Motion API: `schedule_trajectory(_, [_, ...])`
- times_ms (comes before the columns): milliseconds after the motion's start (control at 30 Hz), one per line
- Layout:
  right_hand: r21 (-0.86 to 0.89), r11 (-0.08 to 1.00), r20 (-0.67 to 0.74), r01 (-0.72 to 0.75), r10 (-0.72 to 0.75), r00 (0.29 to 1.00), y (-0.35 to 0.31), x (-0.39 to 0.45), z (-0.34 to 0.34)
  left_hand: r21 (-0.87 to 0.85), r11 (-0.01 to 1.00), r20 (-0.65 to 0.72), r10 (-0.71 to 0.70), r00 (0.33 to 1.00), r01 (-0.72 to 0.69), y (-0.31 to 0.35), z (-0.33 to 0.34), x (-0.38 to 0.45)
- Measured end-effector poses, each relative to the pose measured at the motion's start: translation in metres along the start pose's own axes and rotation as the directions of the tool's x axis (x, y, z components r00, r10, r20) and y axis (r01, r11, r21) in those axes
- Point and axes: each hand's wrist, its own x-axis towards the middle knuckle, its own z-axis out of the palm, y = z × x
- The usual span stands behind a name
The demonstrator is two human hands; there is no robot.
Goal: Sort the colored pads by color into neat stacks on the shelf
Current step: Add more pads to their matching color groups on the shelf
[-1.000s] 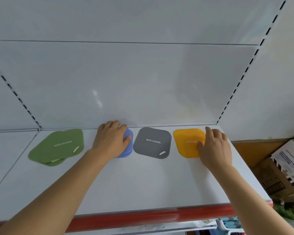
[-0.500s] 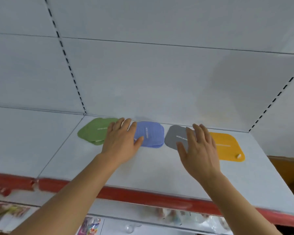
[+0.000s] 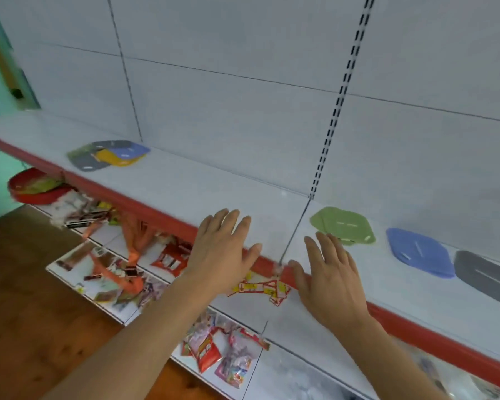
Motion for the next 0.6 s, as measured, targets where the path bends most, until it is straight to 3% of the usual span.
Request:
schedule_trajectory(333, [0.045,0.965,0.064,0.259,-0.261,0.963,-0.202,0.062,0.048,0.021,0.970,-0.007,-0.242,0.970,0.242,-0.197,-0.026,-0.062])
schedule_trajectory(600, [0.129,0.933,0.046,0.336,-0.344,0.938,-0.327,0.161,0.117,0.096,0.930,0.012,-0.356,0.934,0.354,-0.347,-0.014,-0.035])
